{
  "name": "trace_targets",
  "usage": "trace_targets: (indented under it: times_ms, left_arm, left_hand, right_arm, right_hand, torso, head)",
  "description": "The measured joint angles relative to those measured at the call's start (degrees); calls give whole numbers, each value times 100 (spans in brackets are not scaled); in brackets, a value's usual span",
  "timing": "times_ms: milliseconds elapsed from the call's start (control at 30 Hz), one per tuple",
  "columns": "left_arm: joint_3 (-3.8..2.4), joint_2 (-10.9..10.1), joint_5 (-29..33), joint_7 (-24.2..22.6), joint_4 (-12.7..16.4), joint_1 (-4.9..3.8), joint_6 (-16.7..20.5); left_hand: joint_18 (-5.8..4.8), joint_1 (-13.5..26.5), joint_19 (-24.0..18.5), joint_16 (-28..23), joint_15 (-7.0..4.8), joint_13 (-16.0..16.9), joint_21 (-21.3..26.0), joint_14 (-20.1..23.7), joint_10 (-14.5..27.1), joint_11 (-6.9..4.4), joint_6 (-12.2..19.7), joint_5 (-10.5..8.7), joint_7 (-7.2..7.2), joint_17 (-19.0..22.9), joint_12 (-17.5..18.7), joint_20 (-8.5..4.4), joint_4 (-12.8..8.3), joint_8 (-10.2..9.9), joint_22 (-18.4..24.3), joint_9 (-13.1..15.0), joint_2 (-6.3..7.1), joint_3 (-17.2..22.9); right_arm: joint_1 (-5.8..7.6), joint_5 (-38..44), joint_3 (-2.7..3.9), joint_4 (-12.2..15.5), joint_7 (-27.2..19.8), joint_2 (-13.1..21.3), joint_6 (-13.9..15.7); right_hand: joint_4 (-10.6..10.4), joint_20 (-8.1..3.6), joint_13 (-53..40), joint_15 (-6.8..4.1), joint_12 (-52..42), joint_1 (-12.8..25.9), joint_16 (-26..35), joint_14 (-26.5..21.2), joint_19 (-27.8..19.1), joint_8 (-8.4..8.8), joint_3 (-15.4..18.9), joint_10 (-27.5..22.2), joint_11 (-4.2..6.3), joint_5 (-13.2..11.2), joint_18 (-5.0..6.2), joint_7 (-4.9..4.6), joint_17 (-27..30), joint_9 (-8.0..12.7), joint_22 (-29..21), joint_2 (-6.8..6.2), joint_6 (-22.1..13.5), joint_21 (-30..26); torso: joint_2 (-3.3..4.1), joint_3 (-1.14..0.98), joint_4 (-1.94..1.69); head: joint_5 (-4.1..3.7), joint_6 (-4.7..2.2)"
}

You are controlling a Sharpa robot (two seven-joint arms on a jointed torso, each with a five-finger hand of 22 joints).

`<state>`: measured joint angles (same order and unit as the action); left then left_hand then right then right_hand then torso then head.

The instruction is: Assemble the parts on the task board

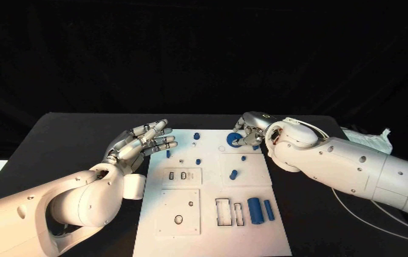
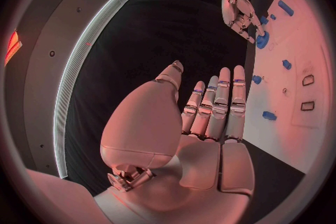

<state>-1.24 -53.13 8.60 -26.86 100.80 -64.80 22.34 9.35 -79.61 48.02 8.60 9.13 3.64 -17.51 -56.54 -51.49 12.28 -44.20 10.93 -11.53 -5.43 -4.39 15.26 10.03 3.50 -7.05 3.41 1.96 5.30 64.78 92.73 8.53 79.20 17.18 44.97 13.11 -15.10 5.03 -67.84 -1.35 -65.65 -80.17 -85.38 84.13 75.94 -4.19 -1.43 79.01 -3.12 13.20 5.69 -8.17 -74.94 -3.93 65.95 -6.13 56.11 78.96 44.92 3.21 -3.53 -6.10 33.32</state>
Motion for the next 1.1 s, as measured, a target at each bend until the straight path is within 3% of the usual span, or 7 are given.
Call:
trace_targets:
  times_ms: [333,733,1100]
  left_arm:
    - [0,-14,2,3,-3,0,-1]
    - [0,-19,4,6,-9,0,-2]
    - [0,-20,5,9,-16,0,-2]
  left_hand:
    - [0,0,0,0,0,0,0,0,0,0,0,0,0,0,0,0,0,0,6,0,0,0]
    - [0,0,0,0,0,0,0,0,0,0,0,0,0,0,0,0,0,0,5,0,0,0]
    - [0,0,0,0,0,0,0,0,0,0,0,0,0,0,0,0,-18,0,5,1,0,18]
  right_arm:
    - [-25,168,0,-23,21,-35,-157]
    - [-22,225,4,-72,43,-34,-206]
    - [-21,185,5,-78,42,-20,-205]
  right_hand:
    - [16,20,-538,0,-538,-27,-58,0,20,-44,17,194,9,0,0,6,1,-9,71,27,72,27]
    - [-9,0,-733,1,-857,-16,-107,0,40,-83,-8,309,17,-89,1,20,2,-12,131,248,203,49]
    - [-9,21,-731,1,-878,-22,-107,0,61,-83,-8,311,15,-148,0,20,2,-11,146,266,202,54]
  torso:
    - [4,-1,-4]
    - [5,-7,-3]
    - [5,-7,0]
  head:
    - [5,50]
    - [8,75]
    - [4,91]
